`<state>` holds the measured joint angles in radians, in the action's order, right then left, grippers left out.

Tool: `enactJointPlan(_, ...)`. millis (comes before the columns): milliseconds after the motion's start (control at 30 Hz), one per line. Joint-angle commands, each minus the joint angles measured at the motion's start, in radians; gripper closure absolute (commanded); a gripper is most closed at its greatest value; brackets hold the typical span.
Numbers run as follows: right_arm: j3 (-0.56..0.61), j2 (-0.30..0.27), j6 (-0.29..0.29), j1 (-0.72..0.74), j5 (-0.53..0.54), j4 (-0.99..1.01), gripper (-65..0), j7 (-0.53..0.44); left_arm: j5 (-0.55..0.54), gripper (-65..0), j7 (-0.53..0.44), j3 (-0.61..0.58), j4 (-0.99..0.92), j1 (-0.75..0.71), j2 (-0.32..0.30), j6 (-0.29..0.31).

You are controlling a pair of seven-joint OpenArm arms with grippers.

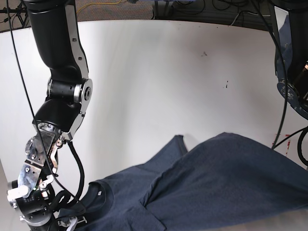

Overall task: Fold the T-shirt properly
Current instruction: 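Stretch the shirt between both grippers, pulling the ends apart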

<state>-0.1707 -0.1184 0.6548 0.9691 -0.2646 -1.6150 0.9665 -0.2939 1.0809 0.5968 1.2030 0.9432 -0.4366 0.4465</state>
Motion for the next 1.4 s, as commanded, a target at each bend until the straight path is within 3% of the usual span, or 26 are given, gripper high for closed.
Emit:
enactJointPlan(0, 0.000, -0.020, -0.010, 0.066, -0.006, -0.009, 0.0, -0.025, -0.014, 0.0, -0.032, 0.001, -0.025, 0.079, -0.040, -0.002)
enactJointPlan(267, -0.002, -0.023, -0.002, 0.044, -0.006, -0.032, 0.0, -0.024, -0.014, 0.0, -0.032, 0.001, -0.078, 0.121, -0.043, -0.002)
enactJointPlan(600, -0.002, -0.019, -0.002, -0.227, 0.001, -0.219, 0.0, -0.024, -0.054, 0.0, -0.031, 0.002, -0.074, -0.003, -0.041, 0.002)
enactJointPlan(1000, -0.007, 0.018, -0.002, -0.622, 0.003, -0.357, 0.0, -0.045, -0.255, 0.0, -0.031, 0.002, -0.007, -0.333, -0.084, 0.001)
enactJointPlan(1367, -0.010, 0.027, -0.008, -0.945, 0.003, -0.371, 0.0, -0.194, -0.341, 0.0, -0.031, 0.053, 0.096, -0.672, -0.107, 0.001)
